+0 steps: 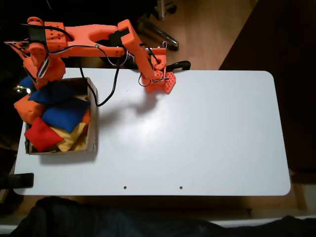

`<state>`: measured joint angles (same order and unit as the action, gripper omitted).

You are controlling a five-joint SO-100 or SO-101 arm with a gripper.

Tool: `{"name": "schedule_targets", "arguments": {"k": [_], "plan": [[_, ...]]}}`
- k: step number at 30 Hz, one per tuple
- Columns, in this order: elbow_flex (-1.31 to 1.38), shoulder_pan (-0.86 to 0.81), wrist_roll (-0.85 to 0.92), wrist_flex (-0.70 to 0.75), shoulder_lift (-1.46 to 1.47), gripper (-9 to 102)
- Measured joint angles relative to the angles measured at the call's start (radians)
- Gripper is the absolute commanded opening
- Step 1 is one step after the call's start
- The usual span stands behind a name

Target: Grasp a bag and put it in the box.

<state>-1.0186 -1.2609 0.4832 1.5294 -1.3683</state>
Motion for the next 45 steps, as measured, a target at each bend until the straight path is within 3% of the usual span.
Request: {"name": "schedule_targets", "arguments": {"k": [45], "plan": [[-0.140, 0.078, -0.003, -0.037, -0.100, 10]]}}
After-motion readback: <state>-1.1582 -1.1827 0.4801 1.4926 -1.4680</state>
